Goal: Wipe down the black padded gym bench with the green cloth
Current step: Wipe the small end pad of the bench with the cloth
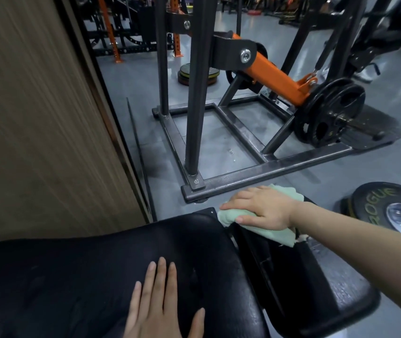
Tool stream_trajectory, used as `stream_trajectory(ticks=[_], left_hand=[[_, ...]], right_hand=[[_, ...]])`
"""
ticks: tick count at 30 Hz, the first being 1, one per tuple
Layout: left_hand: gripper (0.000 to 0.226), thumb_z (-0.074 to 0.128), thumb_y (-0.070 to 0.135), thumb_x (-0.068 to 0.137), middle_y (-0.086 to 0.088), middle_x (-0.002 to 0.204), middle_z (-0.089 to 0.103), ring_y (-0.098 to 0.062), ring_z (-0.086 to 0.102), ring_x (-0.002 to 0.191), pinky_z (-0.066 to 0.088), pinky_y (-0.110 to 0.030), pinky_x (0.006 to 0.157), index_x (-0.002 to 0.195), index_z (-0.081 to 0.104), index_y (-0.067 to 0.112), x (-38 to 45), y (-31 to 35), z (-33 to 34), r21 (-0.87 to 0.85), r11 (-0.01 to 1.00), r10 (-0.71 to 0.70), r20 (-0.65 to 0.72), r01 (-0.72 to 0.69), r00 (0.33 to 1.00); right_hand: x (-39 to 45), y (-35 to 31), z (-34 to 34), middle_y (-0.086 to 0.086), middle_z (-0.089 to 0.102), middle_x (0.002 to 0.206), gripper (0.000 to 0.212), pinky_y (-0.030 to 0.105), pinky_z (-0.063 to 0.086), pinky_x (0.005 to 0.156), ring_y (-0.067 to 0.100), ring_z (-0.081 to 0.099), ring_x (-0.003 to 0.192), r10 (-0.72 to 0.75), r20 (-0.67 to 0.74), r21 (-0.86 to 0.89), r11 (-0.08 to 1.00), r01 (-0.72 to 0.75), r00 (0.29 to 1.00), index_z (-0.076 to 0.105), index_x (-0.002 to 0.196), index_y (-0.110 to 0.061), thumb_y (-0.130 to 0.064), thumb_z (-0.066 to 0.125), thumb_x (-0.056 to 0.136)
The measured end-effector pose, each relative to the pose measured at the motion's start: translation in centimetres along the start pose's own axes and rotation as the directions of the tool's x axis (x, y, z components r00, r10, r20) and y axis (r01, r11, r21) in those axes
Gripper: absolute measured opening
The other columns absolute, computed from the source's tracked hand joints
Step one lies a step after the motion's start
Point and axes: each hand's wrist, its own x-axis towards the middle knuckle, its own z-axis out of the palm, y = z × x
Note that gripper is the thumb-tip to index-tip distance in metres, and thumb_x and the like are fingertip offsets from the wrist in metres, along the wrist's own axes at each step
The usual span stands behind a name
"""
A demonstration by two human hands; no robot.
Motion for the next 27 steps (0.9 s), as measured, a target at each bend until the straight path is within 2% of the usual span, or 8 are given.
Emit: stream_trajectory(ticks=[4,8,12,14,15,20,23,27], left_hand=[[0.079,0.013,0.066,0.089,-0.015,0.137,0.051,-0.010,0.007,0.146,0.016,-0.036,0.112,0.133,0.042,0.008,0.0,-0.1,-0.2,0.009,1.000,-0.012,0.050,0.012,0.999],[0.080,0.012,0.067,0.089,-0.011,0.142,0.046,-0.010,0.006,0.147,0.014,-0.035,0.112,0.134,0.042,0.008,0.1,0.0,-0.5,-0.014,1.000,-0.019,0.087,0.021,0.996],[0.080,0.012,0.068,0.089,0.000,0.157,0.024,-0.009,0.006,0.147,0.011,-0.033,0.115,0.135,0.040,0.008,0.0,0.1,-0.6,-0.039,0.999,-0.016,0.088,0.019,0.996],[0.080,0.013,0.068,0.089,0.006,0.160,0.009,-0.009,0.006,0.147,0.009,-0.032,0.116,0.136,0.038,0.009,0.0,0.1,-0.5,-0.041,0.999,-0.014,0.073,0.017,0.997],[0.080,0.013,0.068,0.089,0.007,0.160,0.008,-0.009,0.006,0.147,0.008,-0.032,0.116,0.137,0.038,0.009,0.0,0.1,-0.5,-0.038,0.999,-0.013,0.071,0.016,0.997],[0.079,0.012,0.067,0.090,-0.013,0.142,0.047,-0.007,0.004,0.146,0.007,-0.031,0.116,0.135,0.039,0.008,-0.1,0.5,-1.1,-0.038,0.999,-0.025,0.091,0.028,0.996],[0.081,0.012,0.066,0.091,-0.016,0.140,0.048,-0.007,0.003,0.146,0.006,-0.031,0.116,0.136,0.041,0.006,-0.2,0.6,-1.3,-0.056,0.998,-0.022,0.105,0.028,0.994],[0.087,0.012,0.066,0.092,-0.017,0.142,0.046,-0.007,0.001,0.146,0.006,-0.032,0.116,0.133,0.051,0.000,-0.5,0.7,-1.5,-0.075,0.997,-0.027,0.129,0.037,0.991]], right_hand=[[-0.7,0.4,0.4,-0.014,0.042,0.139,0.062,0.037,0.031,0.102,0.014,0.042,0.119,-0.046,-0.029,-0.040,0.998,0.045,0.999,0.008,0.146,-0.054,-0.072,0.002,0.087],[-2.6,1.3,1.3,-0.013,0.027,0.155,0.056,0.039,0.019,0.109,0.014,0.026,0.138,-0.031,-0.100,-0.068,0.997,0.024,0.994,0.002,0.146,-0.054,-0.067,0.001,0.091],[-3.9,2.0,2.1,-0.017,0.017,0.158,0.055,0.044,0.014,0.114,0.015,0.013,0.145,0.073,-0.131,-0.062,0.995,-0.082,0.989,-0.003,0.141,-0.062,-0.072,-0.008,0.087],[-4.3,1.8,2.2,-0.017,0.016,0.158,0.056,0.047,0.011,0.115,0.016,0.010,0.146,0.156,-0.155,-0.047,0.985,-0.165,0.976,-0.008,0.137,-0.064,-0.075,-0.014,0.082],[-4.5,1.6,2.3,-0.017,0.015,0.158,0.057,0.049,0.008,0.115,0.016,0.008,0.146,0.217,-0.166,-0.030,0.974,-0.224,0.962,-0.010,0.135,-0.064,-0.075,-0.017,0.079],[-6.6,-0.2,3.4,-0.017,0.003,0.160,0.069,0.056,0.001,0.115,0.017,-0.009,0.147,0.580,-0.188,0.146,0.815,-0.561,0.793,-0.003,0.143,-0.058,-0.073,-0.011,0.076],[-8.1,-2.1,4.1,-0.014,-0.003,0.161,0.058,0.058,0.002,0.114,0.020,-0.011,0.147,0.739,-0.144,0.187,0.674,-0.715,0.659,-0.003,0.147,-0.053,-0.066,0.000,0.090],[-9.8,-6.4,5.1,-0.011,-0.006,0.161,0.056,0.059,-0.003,0.113,0.023,-0.015,0.146,0.844,-0.116,0.252,0.535,-0.806,0.524,-0.005,0.148,-0.050,-0.060,0.004,0.093]])
